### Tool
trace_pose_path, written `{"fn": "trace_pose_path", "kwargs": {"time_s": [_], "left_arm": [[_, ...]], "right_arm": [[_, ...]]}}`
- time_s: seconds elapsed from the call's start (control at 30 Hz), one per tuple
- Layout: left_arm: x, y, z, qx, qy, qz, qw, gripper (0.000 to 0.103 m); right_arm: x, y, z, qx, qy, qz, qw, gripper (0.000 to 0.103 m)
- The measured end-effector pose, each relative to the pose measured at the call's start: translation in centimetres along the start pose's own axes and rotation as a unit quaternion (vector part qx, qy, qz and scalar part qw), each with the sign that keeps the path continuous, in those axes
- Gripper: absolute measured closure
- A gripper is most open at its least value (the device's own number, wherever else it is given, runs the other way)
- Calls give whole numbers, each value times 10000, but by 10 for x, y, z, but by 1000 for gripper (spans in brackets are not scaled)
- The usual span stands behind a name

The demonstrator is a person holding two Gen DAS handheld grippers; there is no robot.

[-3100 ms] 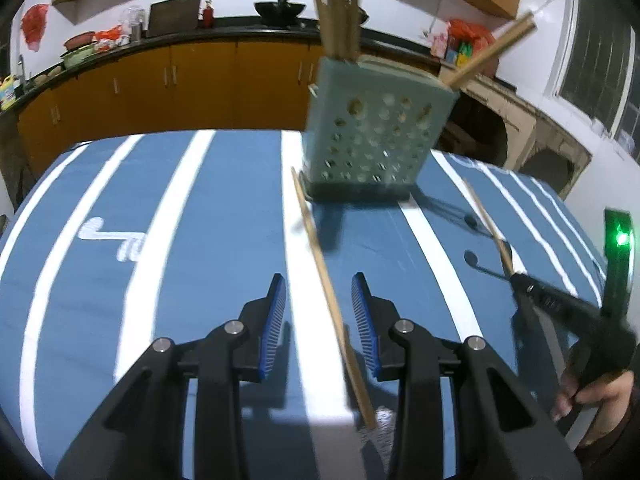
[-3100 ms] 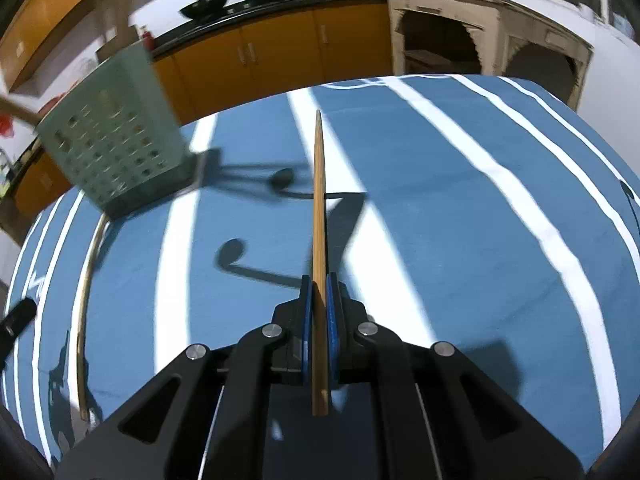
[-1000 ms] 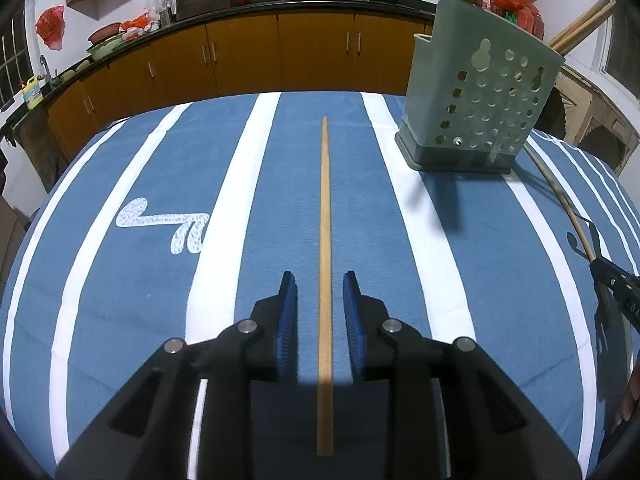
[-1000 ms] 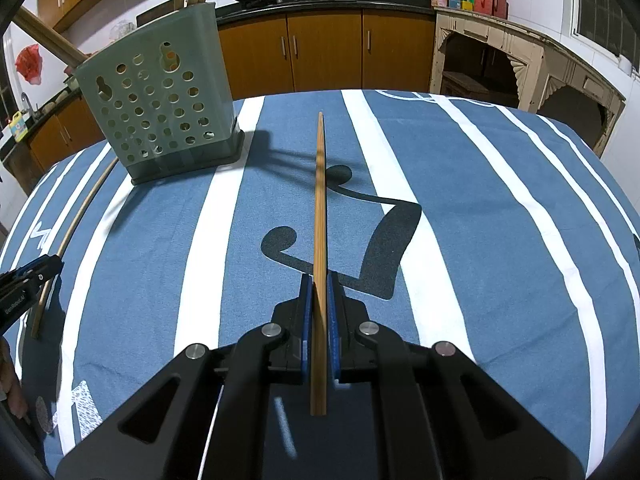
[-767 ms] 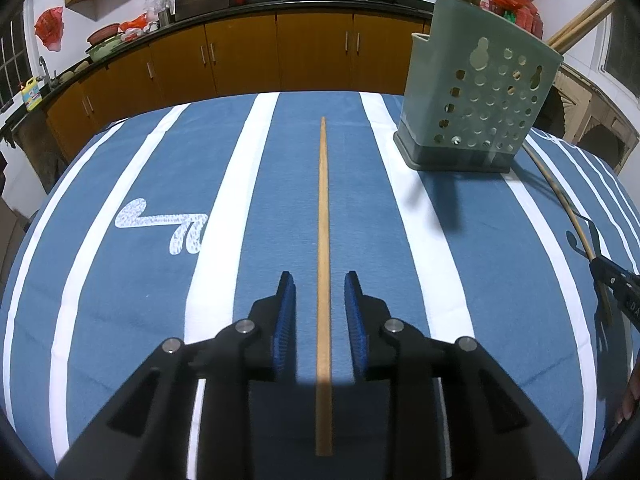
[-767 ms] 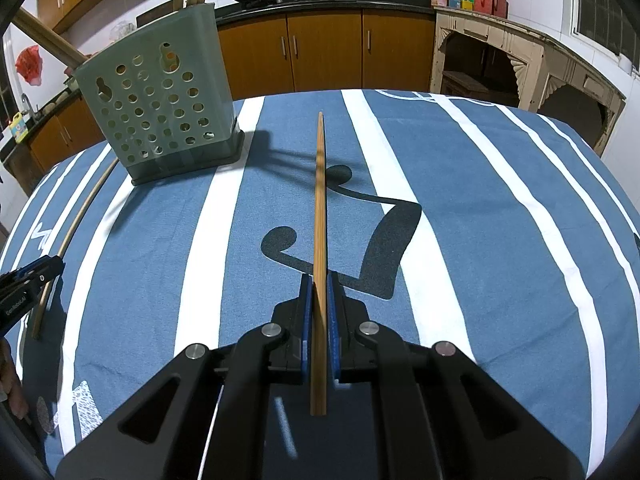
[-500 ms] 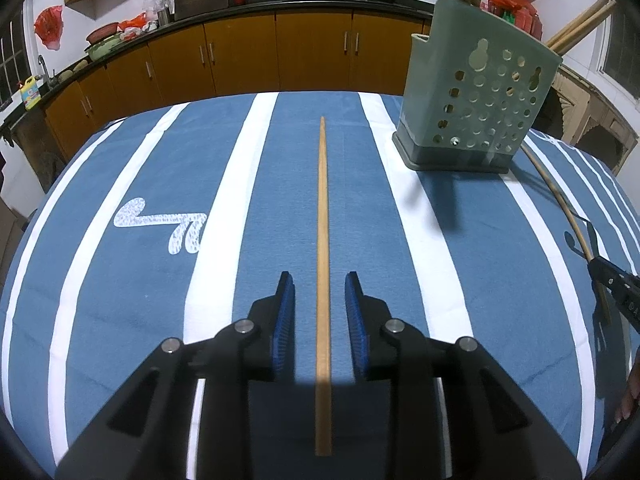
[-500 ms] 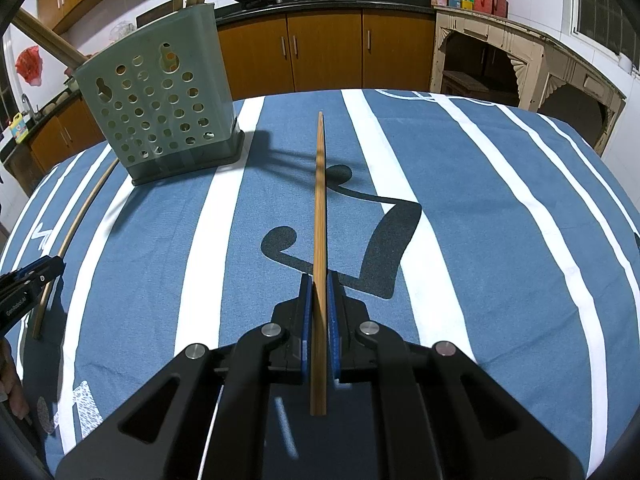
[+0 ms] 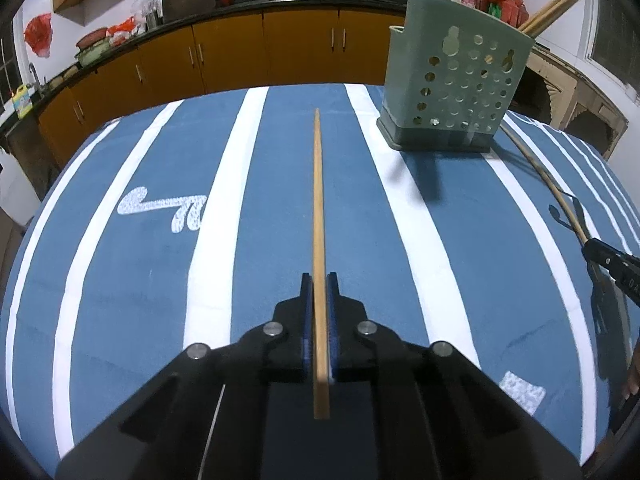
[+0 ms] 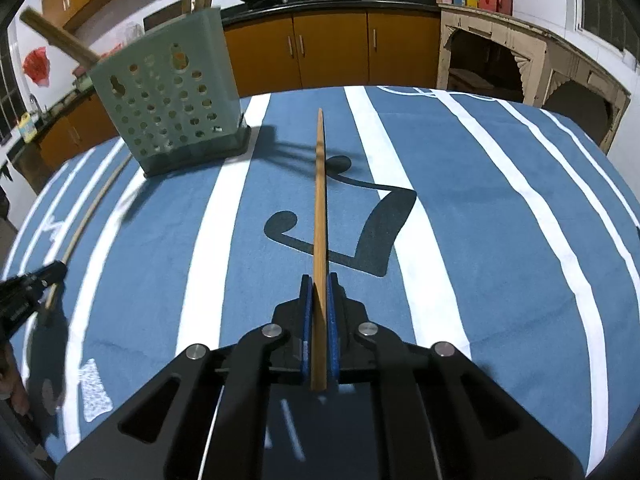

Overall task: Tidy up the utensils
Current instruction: 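Lift both chopsticks and lower them upright into the green caddy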

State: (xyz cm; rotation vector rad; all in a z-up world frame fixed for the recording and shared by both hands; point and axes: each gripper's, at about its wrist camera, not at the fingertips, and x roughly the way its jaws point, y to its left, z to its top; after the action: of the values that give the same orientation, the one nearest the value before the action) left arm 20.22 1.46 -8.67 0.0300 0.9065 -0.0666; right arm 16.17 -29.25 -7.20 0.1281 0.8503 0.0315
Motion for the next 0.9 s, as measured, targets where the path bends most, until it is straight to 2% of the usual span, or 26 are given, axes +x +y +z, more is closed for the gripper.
{"fn": "trace_pose_path", "kwargs": {"time_s": [0.13,0.33,0.43,0.63,0.77,0.9], "left_arm": [[-19,2,5,45,-216,-21,9998,95],[-61,6,21,45,-782,-81,9969,95],[-82,10,30,-29,-1106,-185,9937,95],[-124,15,46,-187,-1810,-474,9822,95],[-139,13,54,-230,-2055,-556,9768,95],[-144,10,59,-253,-2138,-571,9749,95]], "right_arm": [[-21,-5,9,52,-334,68,9994,95],[-55,-9,26,103,-935,152,9955,95],[-72,-11,34,107,-1262,218,9917,95],[-102,-12,48,129,-1884,382,9813,95],[-108,-16,53,212,-2035,444,9778,95],[-110,-17,56,285,-2095,499,9761,95]]}}
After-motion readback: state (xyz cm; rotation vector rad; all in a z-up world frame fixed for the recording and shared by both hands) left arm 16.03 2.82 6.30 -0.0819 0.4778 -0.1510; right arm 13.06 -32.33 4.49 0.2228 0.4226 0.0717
